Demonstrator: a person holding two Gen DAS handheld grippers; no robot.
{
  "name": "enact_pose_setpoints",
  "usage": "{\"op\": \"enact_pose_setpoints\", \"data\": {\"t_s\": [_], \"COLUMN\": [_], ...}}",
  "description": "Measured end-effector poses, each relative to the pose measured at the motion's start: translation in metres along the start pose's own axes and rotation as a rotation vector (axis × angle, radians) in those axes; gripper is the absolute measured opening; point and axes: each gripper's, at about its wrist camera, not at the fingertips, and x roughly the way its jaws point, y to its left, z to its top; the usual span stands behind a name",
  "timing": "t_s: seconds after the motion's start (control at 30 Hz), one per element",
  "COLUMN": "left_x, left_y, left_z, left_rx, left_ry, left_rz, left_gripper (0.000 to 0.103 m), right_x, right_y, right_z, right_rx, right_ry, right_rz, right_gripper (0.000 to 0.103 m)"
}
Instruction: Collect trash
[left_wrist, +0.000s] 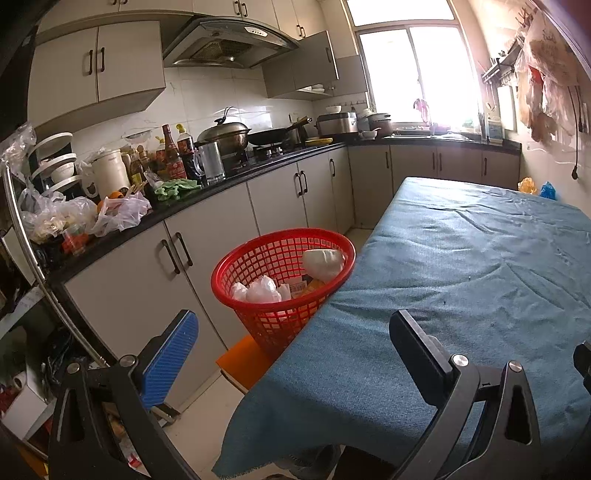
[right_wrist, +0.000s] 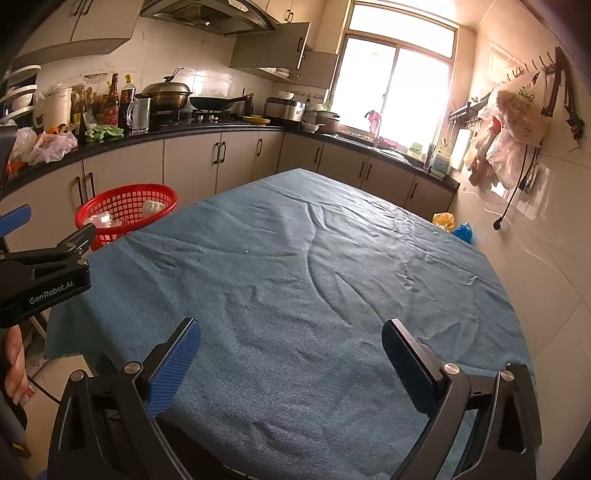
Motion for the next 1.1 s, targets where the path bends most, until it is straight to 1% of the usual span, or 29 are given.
{"op": "enact_pose_setpoints", "data": {"t_s": [1.1], "left_x": [-0.0021], "left_y": [-0.0006], "left_z": [-0.0009], "left_rx": [0.004], "left_ry": [-0.006], "left_rz": [-0.005], "left_gripper": [0.103], "right_x": [0.0010], "right_y": [0.0077], "right_z": [-0.0017], "right_rx": [-0.028], "right_ry": [0.008], "right_rz": [-0.023], "right_gripper": [0.100]}}
